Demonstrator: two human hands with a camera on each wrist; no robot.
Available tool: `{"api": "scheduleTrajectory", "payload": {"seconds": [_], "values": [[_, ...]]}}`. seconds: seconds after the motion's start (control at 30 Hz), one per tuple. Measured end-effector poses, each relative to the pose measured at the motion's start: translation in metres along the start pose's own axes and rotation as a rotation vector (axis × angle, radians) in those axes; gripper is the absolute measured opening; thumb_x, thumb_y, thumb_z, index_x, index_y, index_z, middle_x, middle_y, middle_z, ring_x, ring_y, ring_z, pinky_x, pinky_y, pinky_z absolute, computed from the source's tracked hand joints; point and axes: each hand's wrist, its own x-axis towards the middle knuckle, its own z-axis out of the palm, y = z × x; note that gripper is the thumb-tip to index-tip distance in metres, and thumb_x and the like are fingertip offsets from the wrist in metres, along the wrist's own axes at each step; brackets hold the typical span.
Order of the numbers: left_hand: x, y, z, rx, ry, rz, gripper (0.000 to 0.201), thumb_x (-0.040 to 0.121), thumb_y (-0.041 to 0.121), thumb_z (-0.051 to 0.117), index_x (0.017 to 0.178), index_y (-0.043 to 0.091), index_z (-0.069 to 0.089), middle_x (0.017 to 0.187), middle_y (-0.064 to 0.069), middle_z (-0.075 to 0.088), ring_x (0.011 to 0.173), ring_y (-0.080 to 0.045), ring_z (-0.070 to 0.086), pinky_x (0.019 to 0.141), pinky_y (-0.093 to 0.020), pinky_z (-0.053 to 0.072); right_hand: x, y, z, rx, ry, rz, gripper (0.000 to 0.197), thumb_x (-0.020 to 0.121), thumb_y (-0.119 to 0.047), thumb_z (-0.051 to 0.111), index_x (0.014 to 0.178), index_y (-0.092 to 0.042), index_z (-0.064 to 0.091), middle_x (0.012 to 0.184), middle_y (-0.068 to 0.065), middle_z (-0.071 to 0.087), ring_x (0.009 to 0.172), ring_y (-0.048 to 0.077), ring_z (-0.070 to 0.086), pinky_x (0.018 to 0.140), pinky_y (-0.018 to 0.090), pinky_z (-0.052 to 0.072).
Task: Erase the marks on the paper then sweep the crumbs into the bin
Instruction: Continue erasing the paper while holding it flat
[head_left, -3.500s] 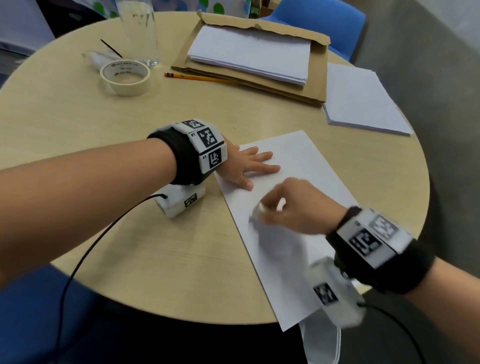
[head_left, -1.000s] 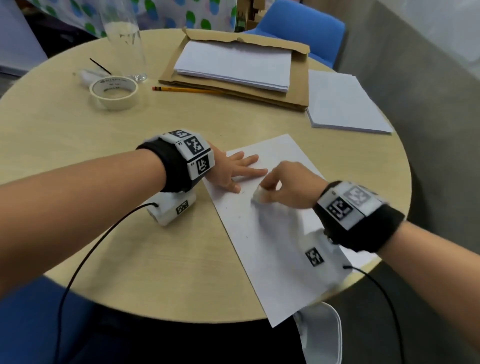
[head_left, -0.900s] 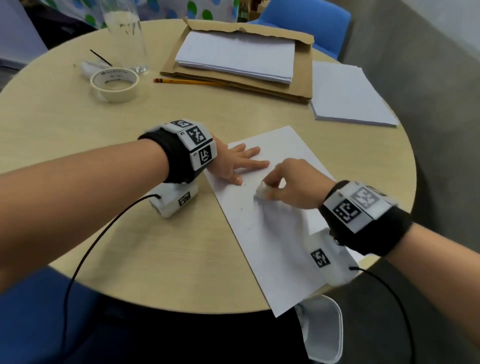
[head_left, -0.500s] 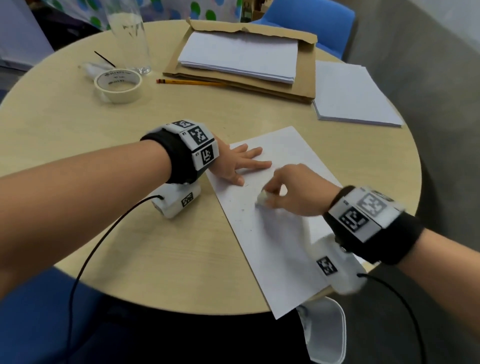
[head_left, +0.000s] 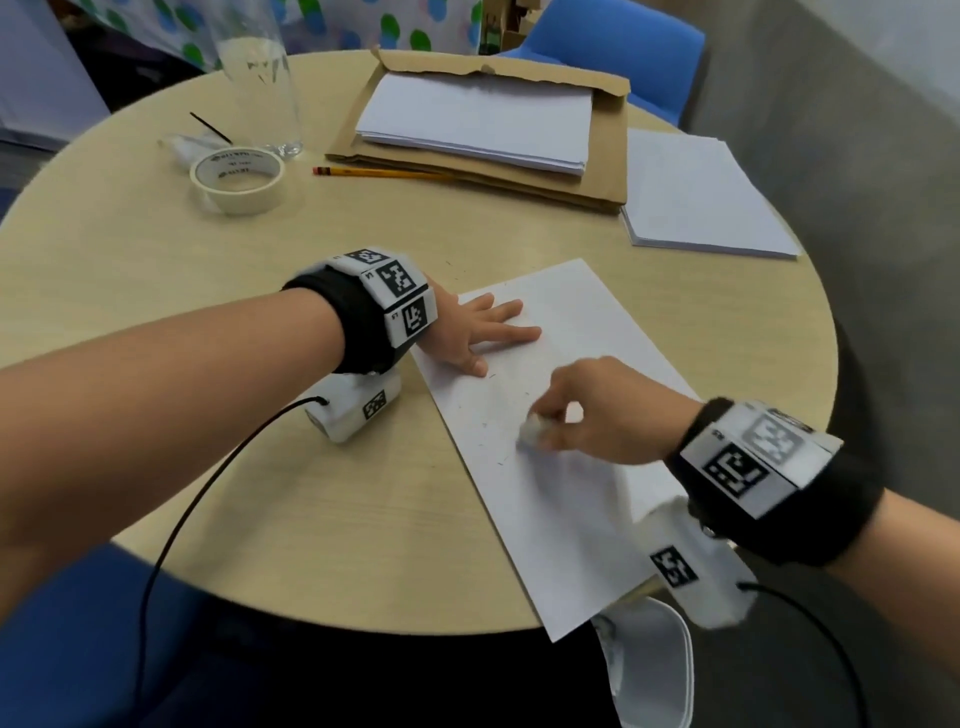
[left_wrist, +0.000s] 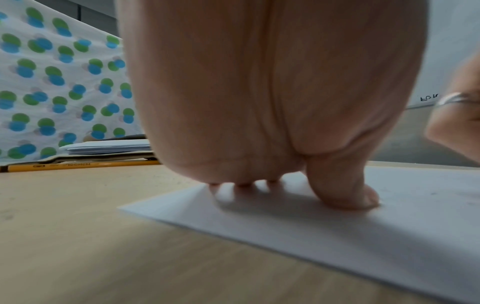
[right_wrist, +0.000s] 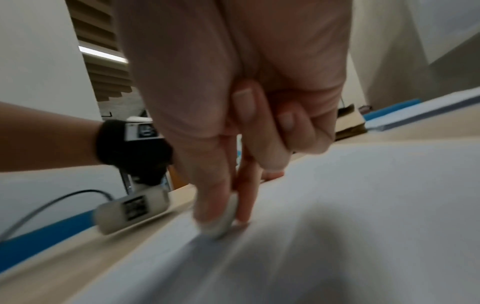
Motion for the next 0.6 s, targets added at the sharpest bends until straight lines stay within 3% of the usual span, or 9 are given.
{"api": "scheduleTrajectory", "payload": {"seconds": [0.07, 0.2, 0.27, 0.33, 0.47, 0.53, 0.6], "values": [[0.0, 0.001, -0.001, 0.01, -0.003, -0.003, 0.069, 0.1, 0.032, 0.034, 0.145, 0.033, -0.018, 0.155, 0.0, -0.027, 0.145, -0.025, -0.016, 0.118, -0.049, 0.002, 0.002, -0.001, -0.007, 0.009, -0.032, 0.009, 0.022, 0.084, -0.031, 0.063, 0.096, -0.015, 0.073, 0.096, 0.001, 0.071, 0.09, 0.017, 0.059, 0.084, 0.029, 0.046], [0.0, 0.002, 0.001, 0.003, 0.003, -0.015, 0.068, 0.1, 0.032, 0.035, 0.147, 0.031, -0.015, 0.154, 0.001, -0.028, 0.145, -0.023, -0.018, 0.118, -0.048, 0.0, 0.038, 0.0, -0.025, 0.054, 0.163, 0.14, 0.024, 0.083, -0.028, 0.064, 0.1, -0.012, 0.072, 0.102, 0.006, 0.071, 0.097, 0.02, 0.062, 0.086, 0.03, 0.048], [0.0, 0.0, 0.001, -0.006, 0.005, -0.008, 0.068, 0.1, 0.031, 0.035, 0.147, 0.031, -0.014, 0.154, 0.001, -0.028, 0.144, -0.023, -0.019, 0.118, -0.048, 0.0, 0.039, -0.001, -0.018, 0.042, 0.208, 0.15, 0.018, 0.084, -0.028, 0.062, 0.091, -0.015, 0.073, 0.095, 0.007, 0.07, 0.094, 0.022, 0.062, 0.084, 0.033, 0.049], [0.001, -0.002, 0.001, -0.009, 0.008, 0.007, 0.068, 0.1, 0.031, 0.035, 0.146, 0.033, -0.016, 0.154, 0.001, -0.027, 0.145, -0.024, -0.018, 0.118, -0.049, 0.0, 0.021, -0.004, -0.008, 0.005, 0.15, 0.11, 0.017, 0.084, -0.028, 0.061, 0.086, -0.016, 0.072, 0.092, 0.005, 0.068, 0.09, 0.021, 0.06, 0.083, 0.035, 0.048], [0.001, 0.001, 0.0, 0.013, 0.016, 0.002, 0.068, 0.1, 0.03, 0.034, 0.146, 0.033, -0.016, 0.155, -0.001, -0.025, 0.145, -0.026, -0.015, 0.117, -0.048, 0.001, -0.006, -0.001, -0.006, -0.005, -0.072, 0.058, 0.021, 0.084, -0.032, 0.063, 0.097, -0.018, 0.072, 0.092, -0.005, 0.066, 0.084, 0.014, 0.056, 0.077, 0.025, 0.044], [-0.001, 0.003, -0.001, 0.004, 0.03, -0.009, 0.066, 0.101, 0.026, 0.034, 0.147, 0.033, -0.013, 0.156, -0.001, -0.022, 0.146, -0.025, -0.012, 0.117, -0.046, 0.003, 0.0, 0.008, -0.009, 0.272, 0.032, 0.118, 0.02, 0.084, -0.03, 0.064, 0.096, -0.016, 0.07, 0.09, -0.003, 0.066, 0.074, 0.013, 0.056, 0.068, 0.022, 0.045], [-0.007, 0.007, -0.002, -0.021, 0.061, -0.017, 0.063, 0.101, 0.021, 0.032, 0.148, 0.033, -0.008, 0.157, 0.001, -0.017, 0.147, -0.023, -0.009, 0.117, -0.044, 0.004, 0.011, 0.023, -0.005, 0.911, 0.261, 0.282, 0.013, 0.086, -0.021, 0.062, 0.092, -0.012, 0.067, 0.081, -0.001, 0.06, 0.049, 0.01, 0.044, 0.046, 0.017, 0.036]]}}
